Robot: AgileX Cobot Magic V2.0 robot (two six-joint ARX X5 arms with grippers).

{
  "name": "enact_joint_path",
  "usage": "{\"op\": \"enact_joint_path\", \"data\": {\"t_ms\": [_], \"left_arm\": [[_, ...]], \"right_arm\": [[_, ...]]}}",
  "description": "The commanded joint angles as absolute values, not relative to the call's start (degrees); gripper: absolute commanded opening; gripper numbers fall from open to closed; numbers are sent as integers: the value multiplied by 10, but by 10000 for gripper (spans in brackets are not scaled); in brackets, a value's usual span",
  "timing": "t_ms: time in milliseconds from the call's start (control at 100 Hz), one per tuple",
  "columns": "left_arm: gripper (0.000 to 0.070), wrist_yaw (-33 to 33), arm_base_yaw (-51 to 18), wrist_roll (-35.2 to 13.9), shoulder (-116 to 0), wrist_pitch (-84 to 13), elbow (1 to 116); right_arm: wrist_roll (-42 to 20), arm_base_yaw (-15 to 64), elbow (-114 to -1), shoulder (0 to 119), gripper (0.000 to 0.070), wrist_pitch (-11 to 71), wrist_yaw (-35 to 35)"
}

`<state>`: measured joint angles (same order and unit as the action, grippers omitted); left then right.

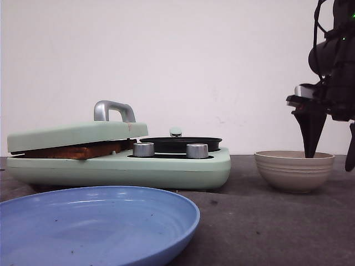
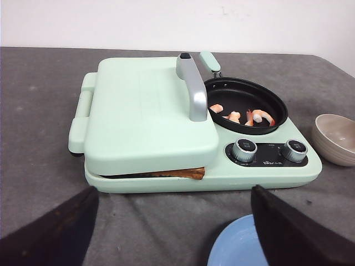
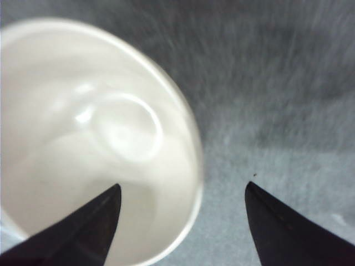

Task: Make breakfast with bread and shrimp
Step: 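Raise the right gripper up out of the bowl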

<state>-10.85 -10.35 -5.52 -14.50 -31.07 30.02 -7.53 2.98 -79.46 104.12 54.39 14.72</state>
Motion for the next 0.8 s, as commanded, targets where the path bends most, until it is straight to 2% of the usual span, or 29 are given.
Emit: {"op": "enact_joint_path", "data": {"t_ms": [0, 420, 550, 640, 790], "left_arm": [[470, -112, -103, -54, -145, -304, 305], [470, -112, -103, -54, -145, -304, 305], [470, -112, -103, -54, -145, -304, 305], [470, -112, -103, -55, -145, -304, 305], [470, -112, -103, -63, -145, -303, 305]], "right_arm": [[-67, 31, -807, 1025, 440, 535, 145], [-63, 32, -807, 868, 439, 483, 152], [-67, 33, -807, 819, 436, 463, 187], [-67, 40, -807, 785, 332, 450, 216], [-61, 66, -807, 743, 143, 438, 224]]}}
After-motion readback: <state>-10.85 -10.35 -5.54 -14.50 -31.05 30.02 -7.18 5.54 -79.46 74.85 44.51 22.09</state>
